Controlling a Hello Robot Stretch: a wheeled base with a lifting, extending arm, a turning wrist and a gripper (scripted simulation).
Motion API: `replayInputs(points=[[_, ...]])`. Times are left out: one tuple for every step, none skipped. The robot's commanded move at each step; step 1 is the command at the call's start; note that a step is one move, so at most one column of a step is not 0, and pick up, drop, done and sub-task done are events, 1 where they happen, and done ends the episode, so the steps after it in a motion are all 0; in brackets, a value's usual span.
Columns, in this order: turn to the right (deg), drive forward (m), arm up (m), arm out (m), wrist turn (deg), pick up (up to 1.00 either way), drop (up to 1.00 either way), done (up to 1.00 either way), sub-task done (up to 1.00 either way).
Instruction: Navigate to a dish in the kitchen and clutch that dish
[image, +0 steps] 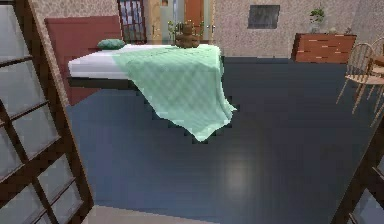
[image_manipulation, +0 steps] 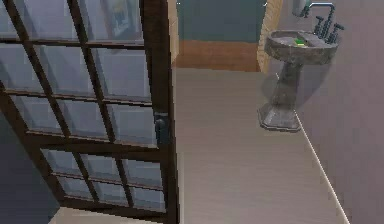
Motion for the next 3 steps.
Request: replayInputs(points=[[6.0,0.00,0.00,0.00,0.0,0.00,0.00,0.00,0.00],[0.0,1.00,0.00,0.00,0.0,0.00,0.00,0.00,0.00],[12.0,0.00,0.00,0.00,0.0,0.00,0.00,0.00,0.00]])
